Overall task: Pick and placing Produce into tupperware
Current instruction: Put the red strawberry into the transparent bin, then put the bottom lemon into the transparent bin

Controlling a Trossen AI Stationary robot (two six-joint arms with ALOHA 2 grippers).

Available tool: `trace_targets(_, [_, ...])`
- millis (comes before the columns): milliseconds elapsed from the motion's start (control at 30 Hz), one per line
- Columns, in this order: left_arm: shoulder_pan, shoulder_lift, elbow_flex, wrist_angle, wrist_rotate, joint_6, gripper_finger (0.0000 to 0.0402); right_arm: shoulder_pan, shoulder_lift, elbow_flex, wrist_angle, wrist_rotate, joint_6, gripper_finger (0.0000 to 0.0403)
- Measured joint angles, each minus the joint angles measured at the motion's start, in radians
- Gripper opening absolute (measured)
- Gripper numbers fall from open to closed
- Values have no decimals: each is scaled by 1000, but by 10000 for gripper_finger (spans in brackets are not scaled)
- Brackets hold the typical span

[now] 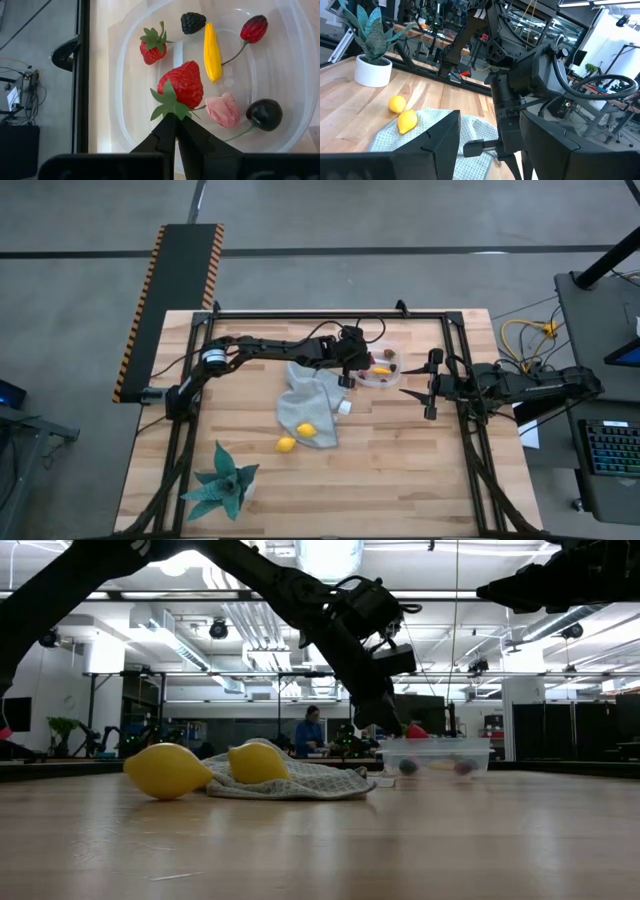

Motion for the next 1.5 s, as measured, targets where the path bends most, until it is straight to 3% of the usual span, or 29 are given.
trace_targets(200, [0, 0, 0, -1, 0, 18, 9, 0, 0, 0, 0, 0, 2, 199])
trace_targets(467, [-1, 0, 0, 0, -4, 19, 90, 0, 0, 0, 0, 0, 2, 199])
trace_targets(633, [-1, -4, 0, 2, -10, 19, 119, 0, 0, 0, 0, 0, 2, 199])
trace_targets(867, [-16, -53, 0, -3, -27, 16, 123, 0, 0, 0, 0, 0, 2, 199])
trace_targets(1167, [-65, -147, -6, -39, -143, 16, 123, 0, 0, 0, 1, 0, 2, 199])
trace_targets(1300, [-86, -206, -6, -129, -143, -38, 123, 0, 0, 0, 7, 0, 8, 199])
trace_targets(1500, [-118, -305, -11, -361, -143, -239, 123, -3, 0, 0, 4, 0, 9, 199])
